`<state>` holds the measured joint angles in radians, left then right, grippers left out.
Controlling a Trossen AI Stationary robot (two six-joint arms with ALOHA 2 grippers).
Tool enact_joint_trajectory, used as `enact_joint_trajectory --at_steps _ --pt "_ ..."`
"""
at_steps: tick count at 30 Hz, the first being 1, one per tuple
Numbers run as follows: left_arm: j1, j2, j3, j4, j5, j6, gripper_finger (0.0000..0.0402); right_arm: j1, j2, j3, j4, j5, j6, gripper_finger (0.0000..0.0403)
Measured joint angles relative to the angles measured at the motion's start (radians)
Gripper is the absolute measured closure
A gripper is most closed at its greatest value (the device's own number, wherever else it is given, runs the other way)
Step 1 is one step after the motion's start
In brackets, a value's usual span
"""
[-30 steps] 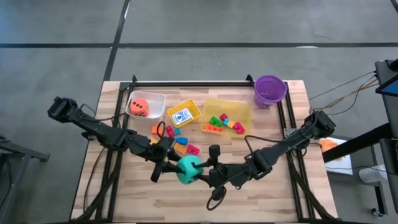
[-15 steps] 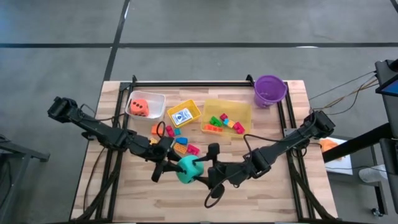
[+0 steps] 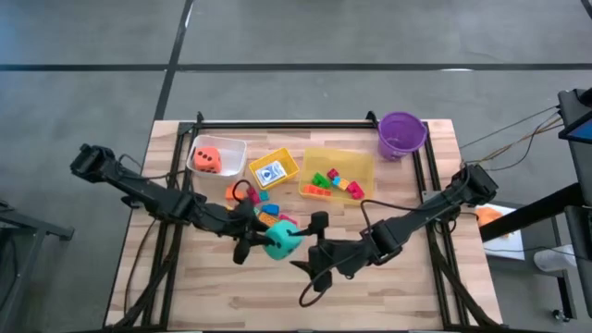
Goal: Pick & Place Toys
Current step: Put the blue dice into the white bin
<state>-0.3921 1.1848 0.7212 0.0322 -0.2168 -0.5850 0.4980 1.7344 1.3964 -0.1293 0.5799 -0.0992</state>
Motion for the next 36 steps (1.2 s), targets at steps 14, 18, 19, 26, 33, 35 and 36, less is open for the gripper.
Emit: enact_joint_trajectory --at_steps 14,18,19,26,33,35,36 --pt "0.135 -0.136 0.001 -0.285 -0.071 -0.025 0.0296 0.009 -0.003 -0.004 -0.174 0.025 0.210 0.0071" --pt "0.195 -0.198 0.001 -0.401 -0.079 -0.026 0.0305 0.015 -0.003 -0.018 -0.190 0.024 0.258 0.0071" --pt "0.212 -0.212 0.001 -0.428 -0.081 -0.030 0.0309 0.015 -0.003 -0.021 -0.190 0.024 0.264 0.0071" --pt "0.322 -0.302 0.006 -0.594 -0.082 -0.040 0.0324 0.021 -0.004 -0.054 -0.196 0.025 0.314 0.0071" --pt "0.372 -0.294 0.094 -0.770 -0.115 -0.017 0.0341 0.021 -0.004 -0.099 -0.189 0.051 0.375 0.0071" --pt "0.371 -0.277 0.112 -0.803 -0.108 -0.014 0.0353 0.022 -0.004 -0.103 -0.189 0.051 0.381 0.0071" --pt "0.371 -0.269 0.120 -0.821 -0.109 -0.014 0.0359 0.023 -0.004 -0.103 -0.189 0.051 0.381 0.0071"
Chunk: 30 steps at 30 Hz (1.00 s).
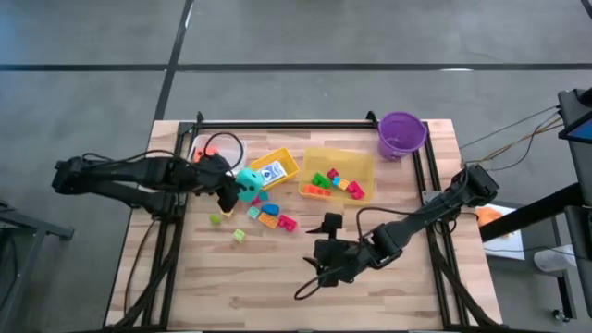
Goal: Pick & Place Toys
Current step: Put the blue dice into the white bin
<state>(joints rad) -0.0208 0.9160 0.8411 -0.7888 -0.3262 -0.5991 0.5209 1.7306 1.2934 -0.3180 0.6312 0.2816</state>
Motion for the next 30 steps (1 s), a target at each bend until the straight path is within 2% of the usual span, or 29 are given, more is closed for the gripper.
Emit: enact_joint_trajectory --at_steps 6,15,19,22,30 --pt "0.006 0.068 0.057 -0.119 -0.122 0.000 0.0376 0.000 0.000 0.000 0.001 0.000 -0.001 0.0071" --pt "0.000 0.149 0.071 -0.140 -0.081 0.000 0.0400 0.000 0.000 0.000 0.001 0.000 -0.001 0.0071" --pt "-0.016 0.185 0.071 -0.146 -0.014 -0.004 0.0399 0.005 0.000 -0.001 0.001 0.000 -0.001 0.0071" --pt "-0.053 0.224 0.071 -0.152 0.027 -0.023 0.0399 0.010 0.001 -0.001 0.000 -0.001 -0.001 0.0071" --pt "-0.198 0.370 0.071 -0.182 0.024 -0.094 0.0399 0.012 0.001 -0.002 -0.001 -0.002 -0.004 0.0071"
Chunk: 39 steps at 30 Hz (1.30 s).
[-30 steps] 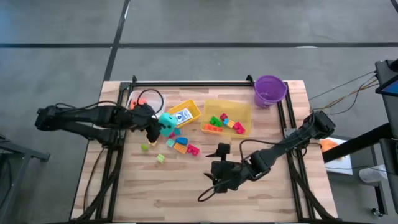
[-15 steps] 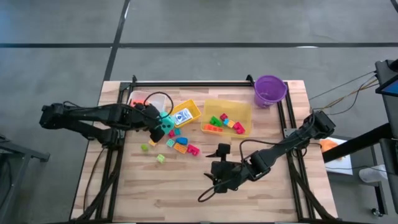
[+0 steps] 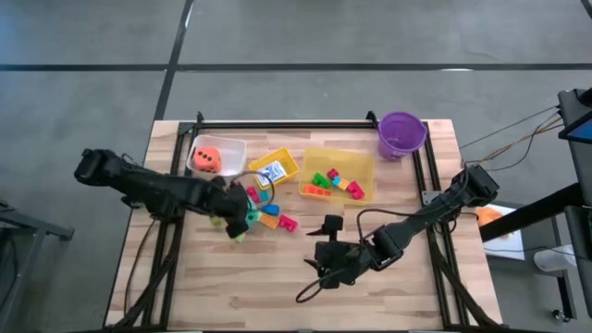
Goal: Pick & Place Toys
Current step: Put the blue dice into the white bin
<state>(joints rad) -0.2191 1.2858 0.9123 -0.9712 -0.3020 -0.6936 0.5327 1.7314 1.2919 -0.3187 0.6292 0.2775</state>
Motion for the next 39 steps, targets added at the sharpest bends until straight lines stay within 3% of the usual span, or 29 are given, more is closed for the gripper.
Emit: enact_joint_trajectory --at_steps 10,22,26,34,39 --pt "-0.057 0.074 0.005 -0.032 -0.069 -0.051 0.0399 0.006 0.000 0.000 0.000 0.000 0.003 0.0071" --pt "-0.059 0.075 0.003 -0.006 0.015 -0.068 0.0394 0.006 0.000 0.000 0.000 0.000 0.009 0.0071" --pt "-0.059 0.077 0.001 0.009 0.023 -0.067 0.0345 0.010 0.000 0.000 0.001 -0.001 0.011 0.0071" --pt "-0.061 0.095 -0.002 0.031 -0.035 -0.037 0.0202 0.013 0.000 0.000 0.001 -0.002 0.011 0.0071" --pt "-0.065 0.163 -0.001 0.028 -0.099 -0.010 0.0160 0.017 0.000 0.000 0.001 -0.002 0.011 0.0071"
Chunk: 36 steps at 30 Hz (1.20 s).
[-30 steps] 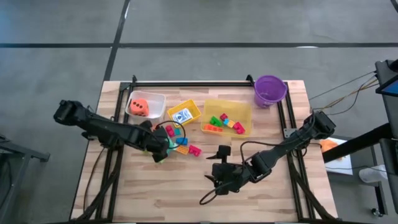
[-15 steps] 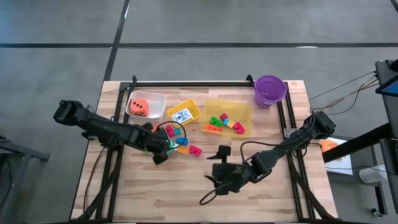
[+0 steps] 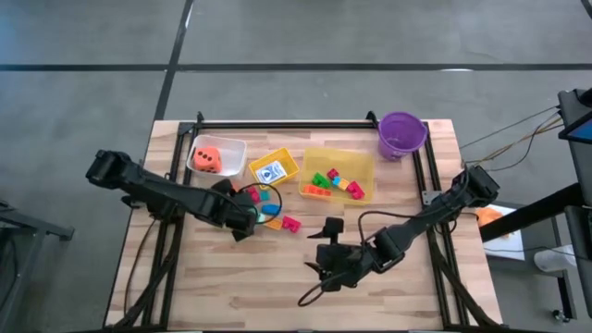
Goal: Pick & Place Toys
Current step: Put the blue dice into the white bin
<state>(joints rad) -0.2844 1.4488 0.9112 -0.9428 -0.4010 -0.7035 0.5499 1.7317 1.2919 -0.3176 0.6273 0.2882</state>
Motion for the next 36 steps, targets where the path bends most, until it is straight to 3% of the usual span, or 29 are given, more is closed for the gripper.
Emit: enact_joint_trajectory --at_steps 8,19,36 --pt "0.000 0.022 0.002 0.013 -0.005 0.001 0.0150 0.005 0.000 0.000 0.000 0.000 -0.001 0.0071" --pt "-0.024 0.025 0.124 -0.052 0.122 -0.046 0.0149 0.005 0.000 0.000 0.002 -0.001 0.000 0.0071" --pt "-0.023 0.021 0.086 -0.021 0.084 -0.082 0.0149 0.009 0.000 0.004 0.007 -0.007 0.001 0.0071"
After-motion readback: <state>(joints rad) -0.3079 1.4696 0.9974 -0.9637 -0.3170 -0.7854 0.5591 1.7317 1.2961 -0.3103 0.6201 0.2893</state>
